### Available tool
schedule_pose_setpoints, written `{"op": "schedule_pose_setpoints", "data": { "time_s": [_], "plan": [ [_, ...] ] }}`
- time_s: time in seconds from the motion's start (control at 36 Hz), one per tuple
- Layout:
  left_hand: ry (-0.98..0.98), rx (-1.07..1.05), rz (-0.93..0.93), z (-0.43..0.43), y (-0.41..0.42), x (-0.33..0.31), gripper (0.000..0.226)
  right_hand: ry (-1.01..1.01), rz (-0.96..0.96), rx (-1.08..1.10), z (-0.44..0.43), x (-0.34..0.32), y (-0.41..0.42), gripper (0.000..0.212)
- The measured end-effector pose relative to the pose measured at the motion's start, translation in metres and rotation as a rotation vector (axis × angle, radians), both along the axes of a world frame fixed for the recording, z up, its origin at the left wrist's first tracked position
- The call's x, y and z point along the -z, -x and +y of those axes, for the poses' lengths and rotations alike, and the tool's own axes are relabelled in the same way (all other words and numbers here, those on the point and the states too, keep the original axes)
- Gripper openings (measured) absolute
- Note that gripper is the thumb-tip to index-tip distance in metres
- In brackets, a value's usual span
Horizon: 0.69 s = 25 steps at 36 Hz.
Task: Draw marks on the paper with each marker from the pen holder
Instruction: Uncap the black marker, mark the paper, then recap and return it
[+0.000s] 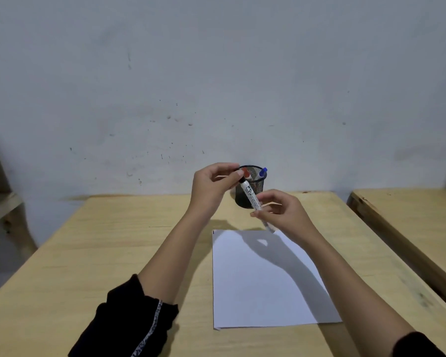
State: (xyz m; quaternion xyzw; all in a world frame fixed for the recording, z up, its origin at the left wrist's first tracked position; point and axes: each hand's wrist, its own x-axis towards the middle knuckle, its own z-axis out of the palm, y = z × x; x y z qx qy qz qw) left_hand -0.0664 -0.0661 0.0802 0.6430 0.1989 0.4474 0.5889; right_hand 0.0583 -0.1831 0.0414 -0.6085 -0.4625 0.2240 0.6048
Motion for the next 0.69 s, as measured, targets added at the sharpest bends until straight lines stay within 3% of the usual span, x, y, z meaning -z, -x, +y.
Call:
{"op": "schedule_pose_setpoints", "data": {
  "time_s": [0.08,0.19,0.25,0.36,0.47,0.58,0.69],
  "plan": [
    [-0.104,0.036,0.084,0.003,-0.016,-0.010,0.012,0.036,-0.201,0.029,0.014,-0.005,-0.004,0.020],
    [-0.190,0.090,0.192,0.017,-0.034,-0.013,0.011,0.057,-0.314,0.078,0.026,-0.012,-0.017,0.014],
    [-0.260,0.068,0.298,0.029,-0.039,-0.010,0.025,0.022,-0.348,0.142,0.031,-0.018,-0.029,0.012],
    [-0.322,-0.039,0.544,0.057,-0.048,0.015,0.053,-0.132,-0.307,0.277,0.040,-0.036,-0.055,0.010],
    [-0.319,-0.053,0.720,0.076,-0.063,0.044,0.053,-0.299,-0.207,0.414,0.053,-0.049,-0.081,0.013],
    [-0.252,-0.037,0.683,0.082,-0.083,0.063,0.048,-0.261,-0.127,0.449,0.078,-0.045,-0.103,0.014],
    [-0.185,-0.038,0.584,0.090,-0.101,0.083,0.060,-0.060,-0.102,0.349,0.100,-0.027,-0.115,0.017]
  ]
}}
